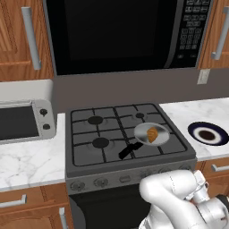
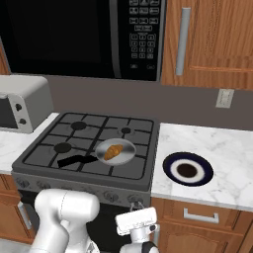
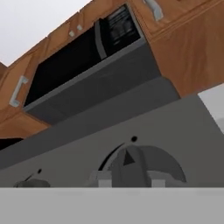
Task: Pick the croissant and place it on the pan. Then turn on the stove to warm the croissant.
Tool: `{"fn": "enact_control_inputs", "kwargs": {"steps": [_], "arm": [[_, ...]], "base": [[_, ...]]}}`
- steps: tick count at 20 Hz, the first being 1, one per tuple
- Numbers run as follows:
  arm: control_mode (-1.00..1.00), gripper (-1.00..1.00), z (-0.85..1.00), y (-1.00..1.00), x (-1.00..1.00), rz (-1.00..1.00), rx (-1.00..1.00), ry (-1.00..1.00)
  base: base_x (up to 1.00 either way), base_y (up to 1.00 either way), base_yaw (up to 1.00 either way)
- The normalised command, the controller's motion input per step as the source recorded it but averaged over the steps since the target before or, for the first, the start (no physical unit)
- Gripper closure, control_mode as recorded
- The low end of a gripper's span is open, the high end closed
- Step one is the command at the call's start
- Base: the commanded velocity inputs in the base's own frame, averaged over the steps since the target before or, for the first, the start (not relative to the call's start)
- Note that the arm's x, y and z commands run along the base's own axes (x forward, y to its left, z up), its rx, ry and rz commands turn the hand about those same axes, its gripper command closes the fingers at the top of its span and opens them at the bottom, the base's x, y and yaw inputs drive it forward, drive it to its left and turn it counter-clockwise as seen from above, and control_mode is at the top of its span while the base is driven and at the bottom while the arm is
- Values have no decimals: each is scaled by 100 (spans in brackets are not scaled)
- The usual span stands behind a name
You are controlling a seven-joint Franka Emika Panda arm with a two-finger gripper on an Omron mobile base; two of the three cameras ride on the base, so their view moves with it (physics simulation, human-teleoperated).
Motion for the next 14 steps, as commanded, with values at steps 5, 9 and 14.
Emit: {"fn": "enact_control_inputs", "kwargs": {"steps": [5,9,14], "arm": [[-100,100,0,100,32,49,-16,-33],[-100,100,0,100,14,50,-17,-34],[-100,100,-1,100,0,50,-21,-42]], "base": [[0,0,0],[0,0,0],[0,0,0]]}}
